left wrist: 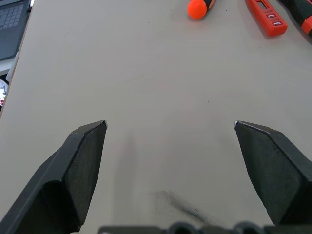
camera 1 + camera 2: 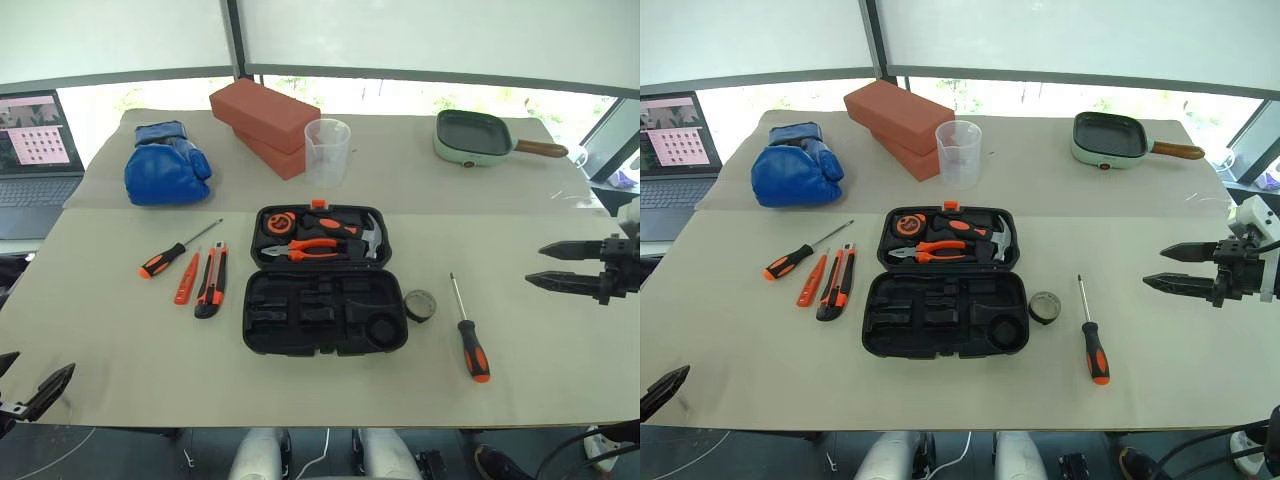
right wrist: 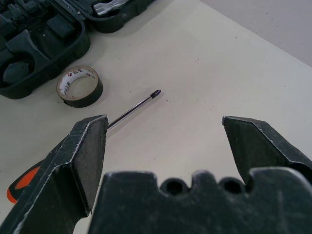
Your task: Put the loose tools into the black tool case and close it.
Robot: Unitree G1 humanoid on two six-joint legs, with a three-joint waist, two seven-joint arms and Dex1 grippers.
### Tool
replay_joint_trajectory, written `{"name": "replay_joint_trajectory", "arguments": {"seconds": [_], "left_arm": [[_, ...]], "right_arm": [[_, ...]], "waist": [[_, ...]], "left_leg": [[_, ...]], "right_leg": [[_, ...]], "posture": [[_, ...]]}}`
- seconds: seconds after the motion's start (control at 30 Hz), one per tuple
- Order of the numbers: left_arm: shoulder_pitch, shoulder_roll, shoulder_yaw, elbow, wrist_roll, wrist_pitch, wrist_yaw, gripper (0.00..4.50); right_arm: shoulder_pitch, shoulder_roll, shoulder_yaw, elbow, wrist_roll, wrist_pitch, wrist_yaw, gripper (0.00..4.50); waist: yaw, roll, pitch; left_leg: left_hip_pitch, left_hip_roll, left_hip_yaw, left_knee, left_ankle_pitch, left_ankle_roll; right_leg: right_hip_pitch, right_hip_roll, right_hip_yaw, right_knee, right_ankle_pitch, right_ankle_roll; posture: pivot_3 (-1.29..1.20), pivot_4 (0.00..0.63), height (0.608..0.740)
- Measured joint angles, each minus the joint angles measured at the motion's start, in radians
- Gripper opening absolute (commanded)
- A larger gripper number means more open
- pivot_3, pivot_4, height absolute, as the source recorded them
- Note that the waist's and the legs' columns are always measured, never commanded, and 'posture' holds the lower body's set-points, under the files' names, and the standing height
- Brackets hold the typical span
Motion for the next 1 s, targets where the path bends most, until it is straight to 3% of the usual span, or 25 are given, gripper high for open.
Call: {"name": "replay_joint_trajectory", "arguments": {"seconds": [0.33,0.43,0.57,0.7,1.0], "left_arm": [[-0.055,0.033,-0.111,-0.004,0.097,0.000,0.060,4.50],[-0.126,0.074,-0.160,-0.001,0.100,0.032,0.057,4.50],[-0.318,0.172,-0.247,0.030,0.069,0.096,0.033,4.50],[-0.562,0.235,-0.422,0.157,0.087,0.116,0.004,4.50],[-1.112,0.227,-0.770,0.783,0.286,-0.055,-0.108,4.50]], "right_arm": [[0.000,0.018,-0.001,0.050,-0.043,-0.126,-0.043,4.34],[0.063,0.022,-0.031,-0.059,-0.015,-0.093,-0.051,4.34],[0.170,0.028,-0.087,-0.330,0.082,0.017,-0.067,4.34],[0.268,0.052,-0.137,-0.616,0.171,0.138,-0.136,4.34],[0.319,0.085,-0.167,-1.108,0.417,0.380,-0.286,4.34]], "waist": [[0.001,0.000,0.000],[0.004,0.000,0.000],[0.014,0.001,0.000],[0.015,0.001,-0.001],[0.016,-0.002,0.000]], "left_leg": [[0.000,0.000,0.002,0.000,0.000,-0.001],[0.000,0.001,0.002,0.000,0.001,-0.001],[0.001,0.002,0.000,0.001,0.002,-0.003],[0.001,0.002,0.001,0.001,0.002,-0.003],[-0.002,0.000,0.007,0.003,0.002,-0.003]], "right_leg": [[0.000,0.001,0.000,0.001,0.000,0.000],[0.001,0.003,0.000,0.002,0.000,0.000],[0.001,0.004,0.000,0.004,0.001,-0.001],[0.001,0.005,0.000,0.004,0.002,-0.002],[-0.001,0.006,-0.002,0.003,0.002,-0.001]], "posture": [[0.00,0.150,0.738],[0.00,0.150,0.738],[0.00,0.150,0.738],[0.00,0.150,0.738],[0.00,0.150,0.738]]}}
